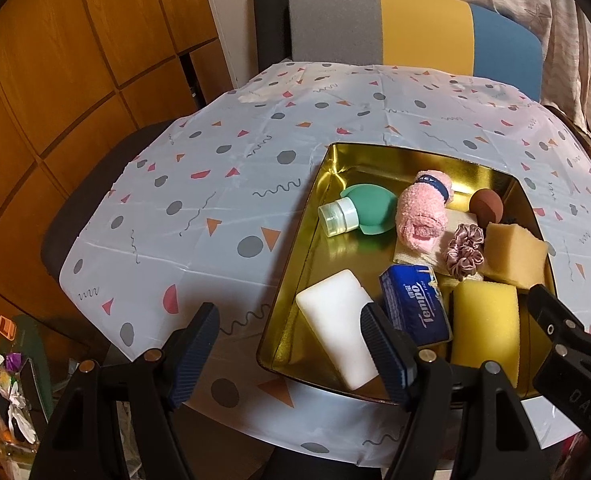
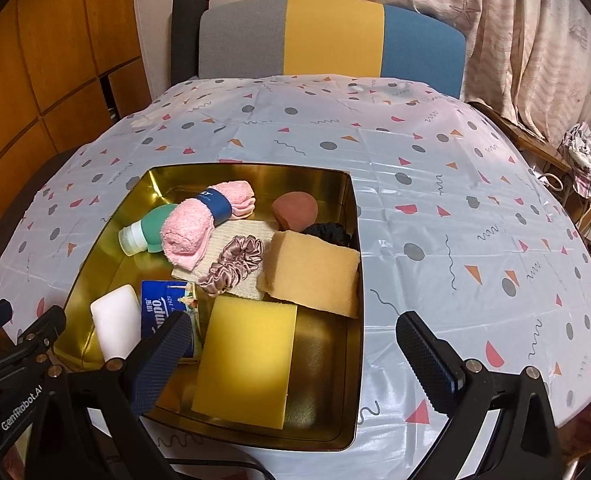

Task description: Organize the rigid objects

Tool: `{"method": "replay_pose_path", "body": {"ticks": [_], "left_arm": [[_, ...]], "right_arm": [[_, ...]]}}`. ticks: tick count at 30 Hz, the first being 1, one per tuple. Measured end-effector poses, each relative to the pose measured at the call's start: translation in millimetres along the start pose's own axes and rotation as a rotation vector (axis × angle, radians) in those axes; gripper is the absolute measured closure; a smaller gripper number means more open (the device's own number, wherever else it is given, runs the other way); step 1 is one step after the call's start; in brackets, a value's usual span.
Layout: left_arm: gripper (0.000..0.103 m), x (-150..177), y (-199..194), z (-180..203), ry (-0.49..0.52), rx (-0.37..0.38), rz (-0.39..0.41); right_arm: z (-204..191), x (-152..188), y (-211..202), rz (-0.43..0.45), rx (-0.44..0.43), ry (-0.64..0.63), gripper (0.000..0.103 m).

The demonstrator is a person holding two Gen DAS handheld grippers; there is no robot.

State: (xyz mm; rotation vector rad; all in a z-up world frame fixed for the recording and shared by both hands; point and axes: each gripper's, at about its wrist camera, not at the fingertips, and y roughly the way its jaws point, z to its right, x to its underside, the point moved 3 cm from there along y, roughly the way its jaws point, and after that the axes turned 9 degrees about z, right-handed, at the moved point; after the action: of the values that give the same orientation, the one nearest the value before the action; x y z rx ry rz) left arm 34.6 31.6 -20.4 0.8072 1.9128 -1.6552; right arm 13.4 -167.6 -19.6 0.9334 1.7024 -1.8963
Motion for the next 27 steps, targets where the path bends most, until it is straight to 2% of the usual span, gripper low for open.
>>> {"method": "replay_pose_path", "body": {"ticks": [27], "left_arm": [[0.03, -0.6, 0.3, 2.8, 0.013, -0.009, 0.006]], "right_arm": [[2.4, 1.2, 1.7, -0.005, -0.004, 0.01, 0.0]]}}
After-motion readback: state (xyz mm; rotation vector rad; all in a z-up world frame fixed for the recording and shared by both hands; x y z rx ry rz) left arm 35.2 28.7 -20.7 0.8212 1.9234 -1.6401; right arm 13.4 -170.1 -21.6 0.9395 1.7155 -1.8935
